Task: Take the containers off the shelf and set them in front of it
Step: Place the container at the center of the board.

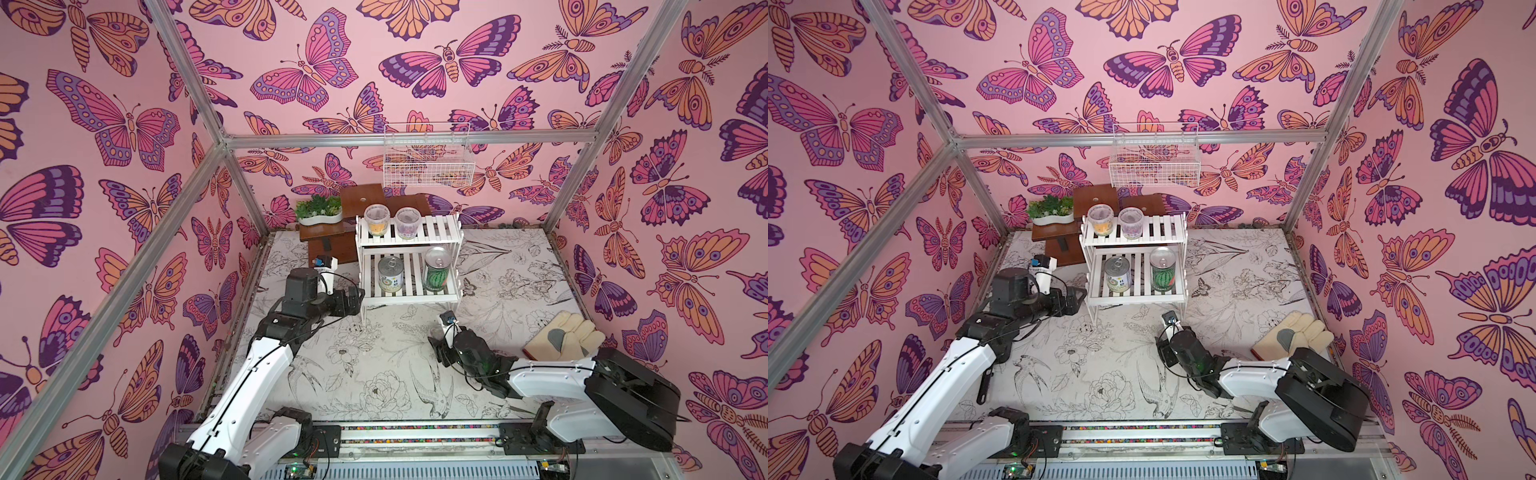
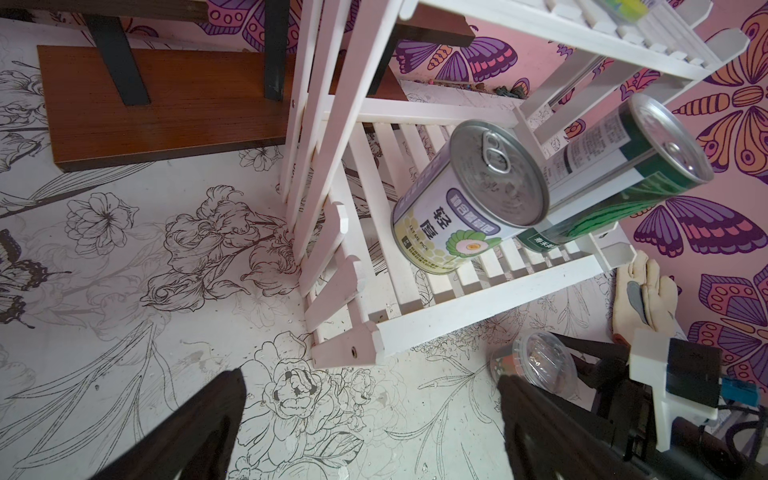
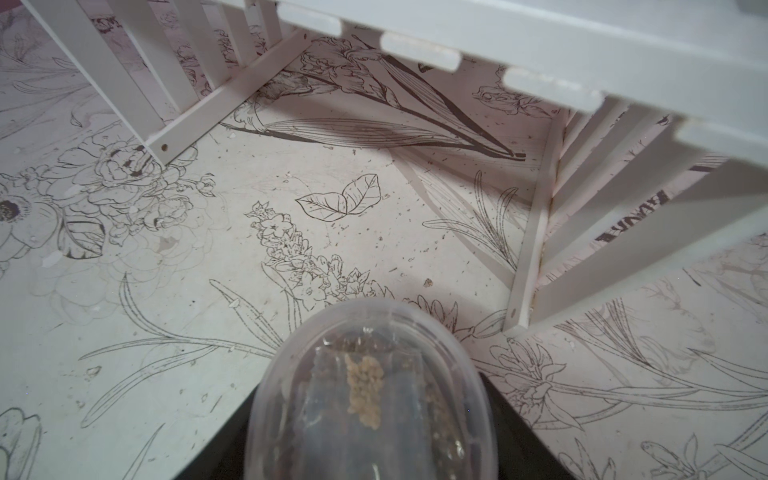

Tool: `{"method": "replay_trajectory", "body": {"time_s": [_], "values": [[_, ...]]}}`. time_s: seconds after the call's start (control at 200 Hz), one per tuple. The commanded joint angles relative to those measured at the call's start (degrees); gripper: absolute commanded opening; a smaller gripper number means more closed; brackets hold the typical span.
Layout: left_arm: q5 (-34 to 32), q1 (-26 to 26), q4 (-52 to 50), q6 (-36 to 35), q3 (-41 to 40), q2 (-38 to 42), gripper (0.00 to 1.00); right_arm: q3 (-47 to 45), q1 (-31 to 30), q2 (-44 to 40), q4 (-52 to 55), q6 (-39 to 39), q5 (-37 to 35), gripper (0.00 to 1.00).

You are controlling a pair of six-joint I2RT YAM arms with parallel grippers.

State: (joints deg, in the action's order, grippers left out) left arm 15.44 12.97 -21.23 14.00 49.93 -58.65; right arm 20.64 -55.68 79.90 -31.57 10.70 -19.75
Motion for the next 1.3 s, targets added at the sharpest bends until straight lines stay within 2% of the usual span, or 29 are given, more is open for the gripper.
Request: {"method": "replay_trajectory", "body": {"time_s": [0.0, 0.235, 0.421, 0.651, 0.771, 0.906, 1.061, 1.297], "values": [[0.08, -0.06, 1.13, 0.11, -0.89, 1.06, 1.0, 0.88, 0.81, 1.76, -3.48, 0.73, -1.03, 0.42], [-0.32, -0.13, 1.35, -0.05, -1.06, 1.61, 1.0, 1.16, 1.0, 4.45, -5.44, 0.64, -1.47, 0.49], [-0.51, -0.1, 1.3, -0.26, -1.24, 1.87, 1.0, 1.0, 1.01, 4.94, -5.78, 0.72, -1.7, 0.69], [-0.42, -0.11, 1.28, -0.33, -1.25, 2.23, 1.0, 1.02, 1.02, 0.88, -2.32, 0.35, -2.05, 0.84], [-0.11, -0.1, 1.26, -0.38, -0.98, 2.14, 1.0, 1.86, 0.92, -3.92, 2.65, 0.27, -1.58, 0.9], [0.48, -0.13, 1.2, -0.98, -0.46, 1.58, 1.0, 6.07, 0.92, -9.01, 13.43, 0.06, -0.35, 0.95], [1.19, -0.09, 1.13, -1.77, 0.9, 0.48, 1.0, 13.62, 0.88, -11.69, 27.38, -0.96, 3.08, 0.97], [2.91, -0.15, 0.7, -2.49, 2.19, -0.89, 1.0, 25.3, 0.92, -14.42, 40.83, -3.91, 6.57, 0.97]]}}
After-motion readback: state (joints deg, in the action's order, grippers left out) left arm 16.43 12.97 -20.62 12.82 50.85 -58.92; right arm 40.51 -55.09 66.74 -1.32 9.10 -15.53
